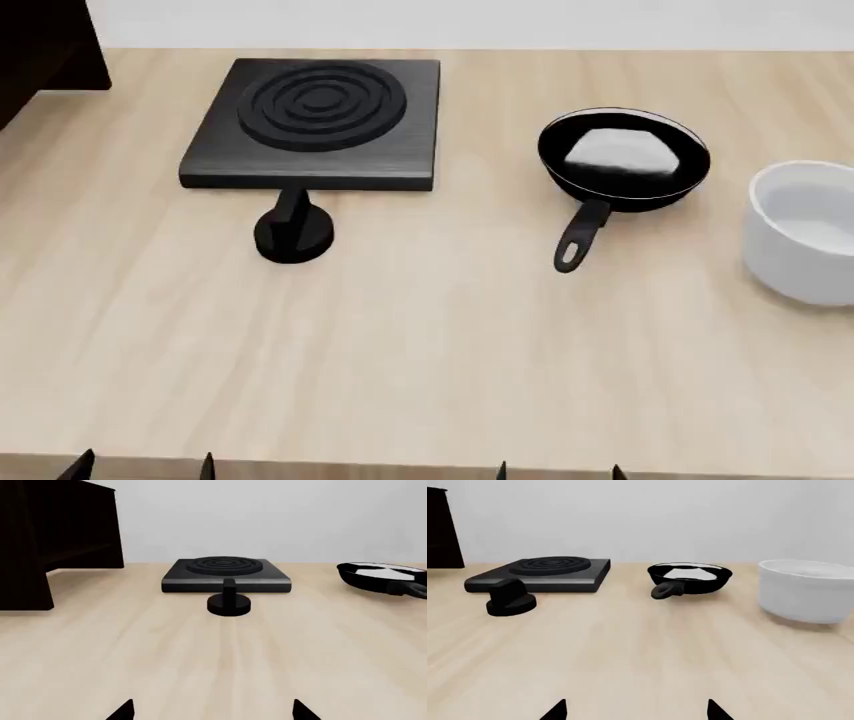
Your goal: Put the frying pan under the cabinet shelf.
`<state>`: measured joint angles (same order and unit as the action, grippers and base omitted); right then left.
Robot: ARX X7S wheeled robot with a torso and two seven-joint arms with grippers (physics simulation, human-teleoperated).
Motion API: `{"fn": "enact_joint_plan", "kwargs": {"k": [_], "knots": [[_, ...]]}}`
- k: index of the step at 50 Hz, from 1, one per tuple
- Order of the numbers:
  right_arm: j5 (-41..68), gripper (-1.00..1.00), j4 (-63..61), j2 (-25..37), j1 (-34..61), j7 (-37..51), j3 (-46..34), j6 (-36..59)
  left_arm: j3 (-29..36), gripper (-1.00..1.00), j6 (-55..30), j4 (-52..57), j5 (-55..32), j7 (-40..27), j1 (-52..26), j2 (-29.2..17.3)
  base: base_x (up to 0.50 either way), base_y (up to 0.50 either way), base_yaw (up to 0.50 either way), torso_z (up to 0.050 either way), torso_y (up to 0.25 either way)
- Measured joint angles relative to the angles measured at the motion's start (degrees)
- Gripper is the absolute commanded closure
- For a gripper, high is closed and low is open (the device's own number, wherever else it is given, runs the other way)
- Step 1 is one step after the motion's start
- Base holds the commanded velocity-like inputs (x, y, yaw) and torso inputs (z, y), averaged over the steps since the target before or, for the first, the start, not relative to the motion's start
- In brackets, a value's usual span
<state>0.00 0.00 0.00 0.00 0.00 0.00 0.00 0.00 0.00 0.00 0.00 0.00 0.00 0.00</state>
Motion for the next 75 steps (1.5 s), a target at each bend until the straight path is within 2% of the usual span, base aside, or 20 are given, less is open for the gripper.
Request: {"fn": "enact_joint_plan", "kwargs": {"k": [15, 69, 75], "knots": [[0.6, -1.00, -0.4, 1.8, 0.4, 1.8, -2.4, 1.0, 2.2, -1.00, -0.1, 1.1, -1.1, -2.0, 0.2, -1.8, 0.00, 0.00, 0.00, 0.000, 0.000], [4.2, -1.00, -2.6, 6.4, 0.0, 5.3, -8.5, 3.6, 8.0, -1.00, -0.5, 4.7, -2.5, -6.7, 1.6, -6.7, 0.00, 0.00, 0.00, 0.050, 0.013], [4.6, -1.00, -4.3, 7.2, 0.5, 5.5, -8.6, 6.0, 8.2, -1.00, -2.8, 6.3, -2.7, -7.1, 1.1, -7.3, 0.00, 0.00, 0.00, 0.007, 0.004]]}}
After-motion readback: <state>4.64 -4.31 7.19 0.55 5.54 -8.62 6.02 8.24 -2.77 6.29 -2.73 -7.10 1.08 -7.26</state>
